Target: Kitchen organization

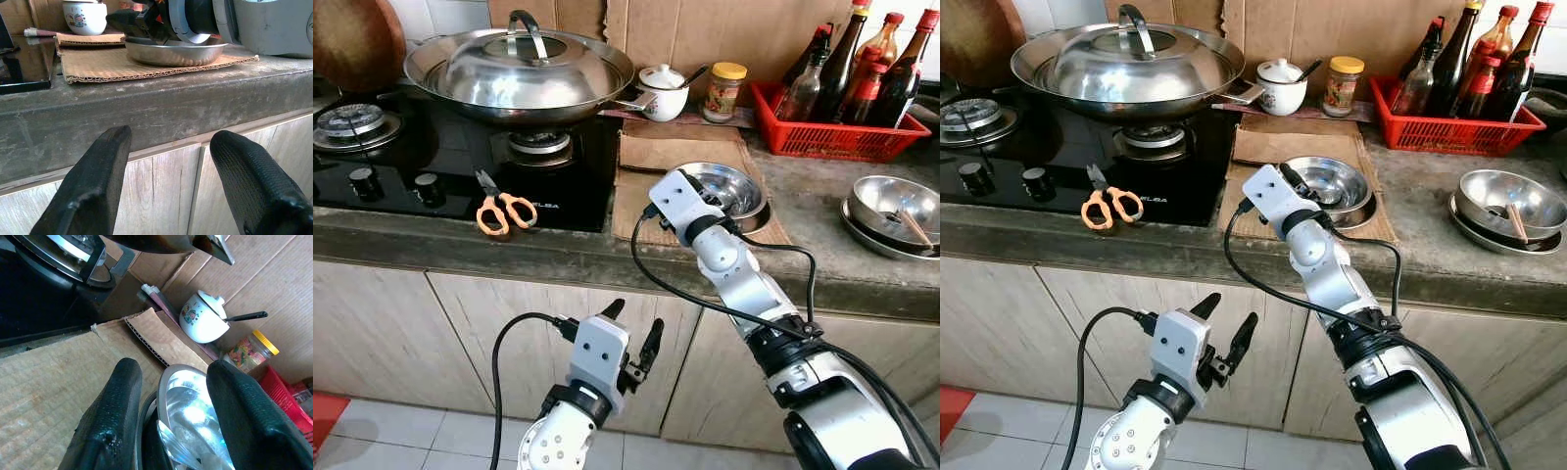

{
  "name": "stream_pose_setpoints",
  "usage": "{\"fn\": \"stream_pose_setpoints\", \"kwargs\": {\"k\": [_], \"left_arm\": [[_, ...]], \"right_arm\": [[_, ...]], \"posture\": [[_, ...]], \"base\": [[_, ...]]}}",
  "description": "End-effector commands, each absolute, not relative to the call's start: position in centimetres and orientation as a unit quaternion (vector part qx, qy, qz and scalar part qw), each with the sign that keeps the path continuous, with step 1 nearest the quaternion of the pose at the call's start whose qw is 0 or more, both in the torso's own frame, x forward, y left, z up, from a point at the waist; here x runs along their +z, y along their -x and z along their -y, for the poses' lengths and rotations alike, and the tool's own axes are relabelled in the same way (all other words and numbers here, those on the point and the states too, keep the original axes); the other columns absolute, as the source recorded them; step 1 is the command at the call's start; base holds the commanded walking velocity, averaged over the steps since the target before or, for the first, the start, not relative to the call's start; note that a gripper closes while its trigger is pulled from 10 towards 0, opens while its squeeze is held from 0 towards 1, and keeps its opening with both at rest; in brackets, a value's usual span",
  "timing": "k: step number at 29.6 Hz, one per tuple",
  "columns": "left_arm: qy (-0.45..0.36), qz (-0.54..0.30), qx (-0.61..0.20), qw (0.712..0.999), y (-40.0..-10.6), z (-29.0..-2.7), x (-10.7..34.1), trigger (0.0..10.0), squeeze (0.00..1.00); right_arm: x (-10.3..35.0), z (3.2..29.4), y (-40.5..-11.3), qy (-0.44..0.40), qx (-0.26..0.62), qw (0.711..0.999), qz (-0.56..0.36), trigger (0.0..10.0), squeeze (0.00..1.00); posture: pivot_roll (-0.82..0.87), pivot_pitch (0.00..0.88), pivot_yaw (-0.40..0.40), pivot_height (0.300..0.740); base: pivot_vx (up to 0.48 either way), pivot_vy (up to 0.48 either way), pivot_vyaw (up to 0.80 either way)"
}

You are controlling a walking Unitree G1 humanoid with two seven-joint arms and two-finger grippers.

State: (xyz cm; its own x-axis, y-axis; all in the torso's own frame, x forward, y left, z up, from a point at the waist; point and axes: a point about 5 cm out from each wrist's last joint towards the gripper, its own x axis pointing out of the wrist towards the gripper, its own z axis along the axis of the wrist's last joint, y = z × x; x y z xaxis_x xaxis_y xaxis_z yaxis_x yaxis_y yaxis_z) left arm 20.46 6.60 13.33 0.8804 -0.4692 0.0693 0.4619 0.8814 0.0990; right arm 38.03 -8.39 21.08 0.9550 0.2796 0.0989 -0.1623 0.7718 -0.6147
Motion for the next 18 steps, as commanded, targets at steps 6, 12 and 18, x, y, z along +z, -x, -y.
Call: {"fn": "stream_pose_setpoints", "kwargs": {"k": [6,12,18], "left_arm": [[-0.034,0.057,-0.244,0.967,-20.48,-6.44,13.8,10.0,0.0],[-0.034,0.057,-0.245,0.967,-20.54,-6.47,13.78,10.0,0.0],[-0.035,0.057,-0.245,0.967,-20.59,-6.44,13.73,10.0,0.0]], "right_arm": [[21.16,8.93,-38.46,0.326,0.109,0.935,0.084,10.0,0.0],[21.16,9.31,-38.7,0.331,0.104,0.935,0.078,4.9,0.0],[21.22,9.43,-38.71,0.329,0.103,0.935,0.08,0.0,0.0]], "posture": [[0.07,0.062,-0.093,0.74],[0.06,0.061,-0.092,0.74],[0.06,0.061,-0.09,0.74]], "base": [[0.0,0.0,0.0],[0.0,0.0,0.0],[0.0,0.0,0.0]]}}
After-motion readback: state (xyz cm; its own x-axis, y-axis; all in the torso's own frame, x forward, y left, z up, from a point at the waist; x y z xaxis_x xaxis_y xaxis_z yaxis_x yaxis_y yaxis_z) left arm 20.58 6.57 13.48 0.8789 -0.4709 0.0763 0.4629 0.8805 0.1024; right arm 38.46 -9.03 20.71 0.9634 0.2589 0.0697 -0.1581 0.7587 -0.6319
